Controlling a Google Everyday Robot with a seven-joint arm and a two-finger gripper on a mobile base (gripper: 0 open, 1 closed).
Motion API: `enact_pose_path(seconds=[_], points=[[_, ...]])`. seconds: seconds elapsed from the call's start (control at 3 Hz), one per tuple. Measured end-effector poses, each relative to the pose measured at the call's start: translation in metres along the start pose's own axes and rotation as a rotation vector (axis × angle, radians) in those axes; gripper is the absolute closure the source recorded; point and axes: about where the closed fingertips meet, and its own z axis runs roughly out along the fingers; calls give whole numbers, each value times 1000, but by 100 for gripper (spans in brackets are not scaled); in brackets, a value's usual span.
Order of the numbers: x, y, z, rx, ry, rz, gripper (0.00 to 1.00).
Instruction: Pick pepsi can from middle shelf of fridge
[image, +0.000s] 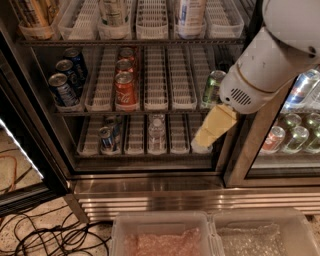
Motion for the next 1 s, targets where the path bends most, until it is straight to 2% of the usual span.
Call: enact_pose_path(seconds=[0.33, 0.67, 1.0], points=[[-2, 1, 0, -3, -8, 15, 0], [-4, 12, 0, -2, -15, -30, 0], [-25, 52, 15, -38, -79, 1, 0]])
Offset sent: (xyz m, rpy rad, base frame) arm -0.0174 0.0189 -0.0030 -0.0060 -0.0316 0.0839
